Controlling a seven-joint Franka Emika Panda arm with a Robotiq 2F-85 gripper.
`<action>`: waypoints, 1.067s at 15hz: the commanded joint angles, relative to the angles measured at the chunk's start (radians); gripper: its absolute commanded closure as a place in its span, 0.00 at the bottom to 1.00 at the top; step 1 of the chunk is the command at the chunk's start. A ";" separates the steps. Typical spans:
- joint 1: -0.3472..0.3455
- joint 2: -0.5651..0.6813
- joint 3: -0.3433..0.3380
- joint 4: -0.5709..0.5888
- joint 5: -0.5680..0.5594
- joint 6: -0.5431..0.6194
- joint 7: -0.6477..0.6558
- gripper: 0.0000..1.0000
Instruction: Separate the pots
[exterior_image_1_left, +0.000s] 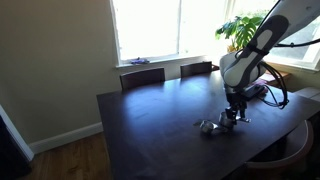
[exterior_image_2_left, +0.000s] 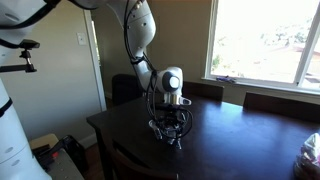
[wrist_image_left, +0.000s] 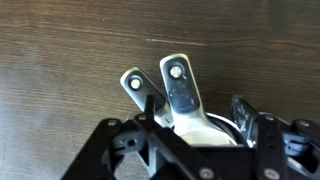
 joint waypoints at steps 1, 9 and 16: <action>-0.007 0.003 0.011 0.024 0.020 -0.051 0.011 0.31; -0.018 -0.023 0.025 0.017 0.036 -0.080 -0.012 0.32; -0.010 -0.074 0.016 -0.034 0.017 -0.059 -0.011 0.32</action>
